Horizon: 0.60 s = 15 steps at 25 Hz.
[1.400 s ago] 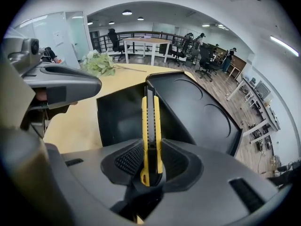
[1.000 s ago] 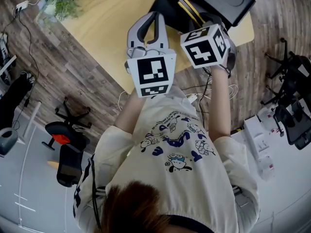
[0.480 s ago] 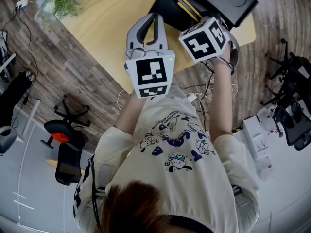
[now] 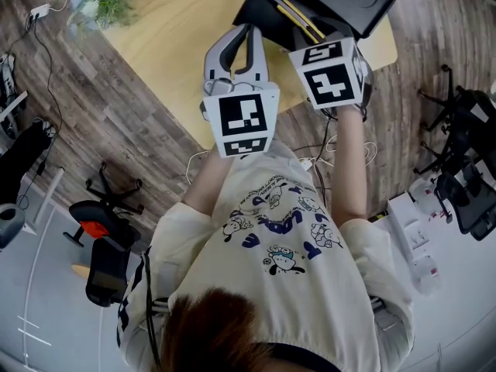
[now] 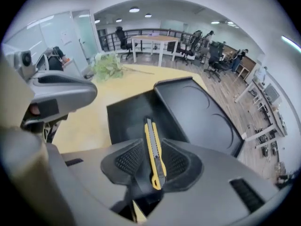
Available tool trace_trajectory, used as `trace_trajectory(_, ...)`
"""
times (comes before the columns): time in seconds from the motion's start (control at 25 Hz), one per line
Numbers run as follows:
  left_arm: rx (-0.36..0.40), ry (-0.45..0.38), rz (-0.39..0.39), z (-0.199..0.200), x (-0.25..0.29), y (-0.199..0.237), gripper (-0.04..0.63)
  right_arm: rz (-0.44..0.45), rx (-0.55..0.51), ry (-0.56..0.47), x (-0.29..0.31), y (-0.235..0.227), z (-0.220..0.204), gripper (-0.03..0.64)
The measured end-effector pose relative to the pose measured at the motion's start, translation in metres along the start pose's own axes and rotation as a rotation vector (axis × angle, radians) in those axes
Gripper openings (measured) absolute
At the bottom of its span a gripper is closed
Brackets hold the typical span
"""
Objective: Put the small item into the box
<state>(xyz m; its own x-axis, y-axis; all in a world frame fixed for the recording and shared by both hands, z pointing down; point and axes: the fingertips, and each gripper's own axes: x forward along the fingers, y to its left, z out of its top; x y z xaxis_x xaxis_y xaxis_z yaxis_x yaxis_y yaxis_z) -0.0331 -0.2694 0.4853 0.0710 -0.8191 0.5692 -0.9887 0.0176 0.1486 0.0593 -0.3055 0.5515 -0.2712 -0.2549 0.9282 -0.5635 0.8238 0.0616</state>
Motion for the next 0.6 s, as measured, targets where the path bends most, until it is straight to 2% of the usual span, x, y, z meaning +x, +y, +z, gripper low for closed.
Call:
trace_trajectory(0.12, 0.016, -0.041, 0.006, 0.014, -0.012, -0.002, 0.023, -0.068, 0.131, -0.189, -0.034, -0.004, 0.02, 0.071)
trace_trajectory(0.28, 0.031, -0.106, 0.016, 0.038, -0.036, -0.007, 0.023, -0.155, 0.273, -0.385, -0.081, -0.005, 0.029, 0.066)
trace_trajectory(0.44, 0.052, -0.187, 0.012, 0.062, -0.065, -0.015, 0.023, -0.239, 0.349, -0.54, -0.131, 0.003, 0.036, 0.054)
trace_trajectory(0.6, 0.091, -0.268, 0.007, 0.085, -0.094, -0.028, 0.023, -0.284, 0.371, -0.663, -0.177, 0.011, 0.04, 0.049)
